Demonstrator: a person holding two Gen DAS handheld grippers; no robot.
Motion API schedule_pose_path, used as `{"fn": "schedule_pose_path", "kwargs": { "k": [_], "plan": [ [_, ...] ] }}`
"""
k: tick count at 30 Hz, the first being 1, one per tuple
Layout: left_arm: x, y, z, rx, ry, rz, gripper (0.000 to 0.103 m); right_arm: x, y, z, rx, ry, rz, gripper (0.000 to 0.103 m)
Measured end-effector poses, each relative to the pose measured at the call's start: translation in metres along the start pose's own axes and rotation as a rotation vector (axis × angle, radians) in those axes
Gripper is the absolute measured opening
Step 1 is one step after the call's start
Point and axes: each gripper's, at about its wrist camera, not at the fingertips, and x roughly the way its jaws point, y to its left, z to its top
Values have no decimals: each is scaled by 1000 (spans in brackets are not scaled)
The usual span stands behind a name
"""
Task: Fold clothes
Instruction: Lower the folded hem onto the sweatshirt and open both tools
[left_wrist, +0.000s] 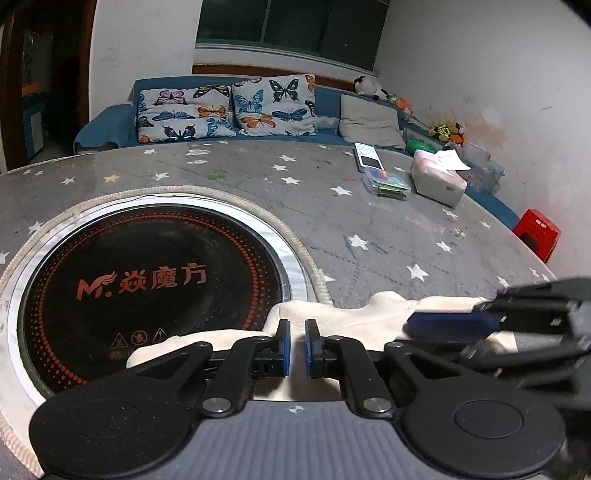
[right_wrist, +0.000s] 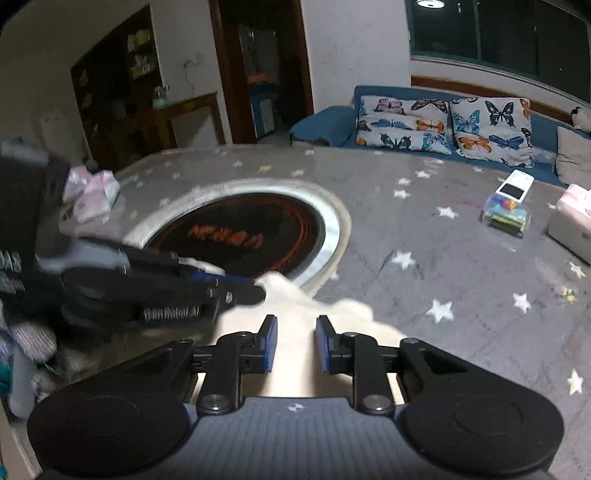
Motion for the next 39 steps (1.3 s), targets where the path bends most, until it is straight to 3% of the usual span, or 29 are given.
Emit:
{"fn": "schedule_pose_path", "kwargs": {
  "k": [8, 13, 21, 26, 34, 39],
  "plan": [
    [-23, -4, -3, 23, -28, 28, 35, -27, 12, -2, -39, -48, -4, 33],
    [-41, -8, -11, 23, -38, 37, 37, -46, 20, -18, -34, -46, 3, 38],
    [-80, -20, -48, 62, -82, 53, 37, -78, 34, -50, -47, -51, -21, 38],
    [-87, -19, -72, 71, -66, 79, 37, -87, 40, -74, -72, -13, -36, 37],
    [-99, -15, -80, 61, -66, 104, 37, -99, 34, -91, -59, 29, -42, 37],
    [-100, -18, -78, 60, -56, 110, 49, -103, 33, -81, -65, 3, -37, 39]
  ]
}}
